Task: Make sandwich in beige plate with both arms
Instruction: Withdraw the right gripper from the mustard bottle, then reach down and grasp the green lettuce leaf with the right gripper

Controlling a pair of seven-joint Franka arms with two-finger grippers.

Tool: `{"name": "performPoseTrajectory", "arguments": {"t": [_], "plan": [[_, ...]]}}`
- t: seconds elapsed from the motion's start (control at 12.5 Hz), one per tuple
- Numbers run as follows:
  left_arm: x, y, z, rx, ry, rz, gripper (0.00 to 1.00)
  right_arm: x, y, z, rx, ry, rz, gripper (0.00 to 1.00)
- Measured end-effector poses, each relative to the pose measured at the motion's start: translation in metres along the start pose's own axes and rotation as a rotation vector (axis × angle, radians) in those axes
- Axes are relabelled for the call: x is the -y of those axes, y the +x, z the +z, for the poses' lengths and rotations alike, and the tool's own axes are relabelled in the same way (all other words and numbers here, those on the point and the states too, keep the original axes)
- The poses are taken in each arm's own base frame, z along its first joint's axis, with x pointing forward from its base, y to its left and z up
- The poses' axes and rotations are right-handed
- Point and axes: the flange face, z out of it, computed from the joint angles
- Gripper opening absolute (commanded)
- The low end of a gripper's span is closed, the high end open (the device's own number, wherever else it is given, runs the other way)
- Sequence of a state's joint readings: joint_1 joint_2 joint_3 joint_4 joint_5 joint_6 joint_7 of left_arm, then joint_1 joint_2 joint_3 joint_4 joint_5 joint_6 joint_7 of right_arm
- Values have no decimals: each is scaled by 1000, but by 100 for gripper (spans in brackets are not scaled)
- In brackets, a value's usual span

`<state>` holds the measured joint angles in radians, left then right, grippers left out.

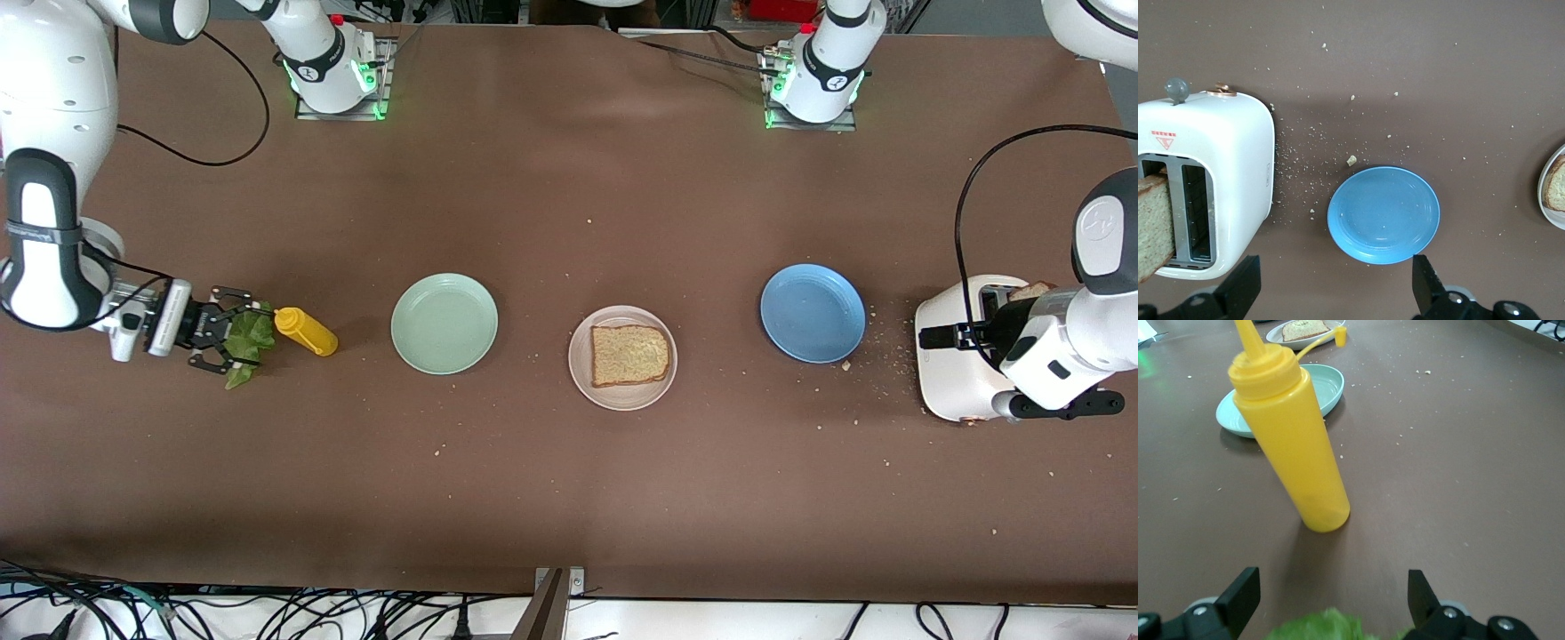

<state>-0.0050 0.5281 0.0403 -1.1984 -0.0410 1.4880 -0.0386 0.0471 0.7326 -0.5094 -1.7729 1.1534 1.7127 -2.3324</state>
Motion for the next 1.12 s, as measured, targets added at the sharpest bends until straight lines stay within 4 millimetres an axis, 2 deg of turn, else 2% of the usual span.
{"name": "performPoseTrajectory", "arguments": {"t": [0.24, 0.32, 0.48, 0.8, 0.96, 1.12], "plan": [[0, 0, 0, 0, 0, -14, 100, -13, 25, -58, 71, 22, 116, 98], [-1, 0, 0, 0, 0, -15, 100, -21, 45, -81, 116, 14, 186, 98], [-1, 0, 0, 0, 0, -15, 100, -27, 72, -104, 194, -1, 291, 98], [-1, 0, 0, 0, 0, -15, 100, -24, 160, -170, 409, -126, 516, 98], [-1, 0, 0, 0, 0, -15, 100, -16, 197, -180, 522, -201, 656, 98], [-1, 0, 0, 0, 0, -14, 100, -12, 229, -164, 654, -297, 814, 98]]}}
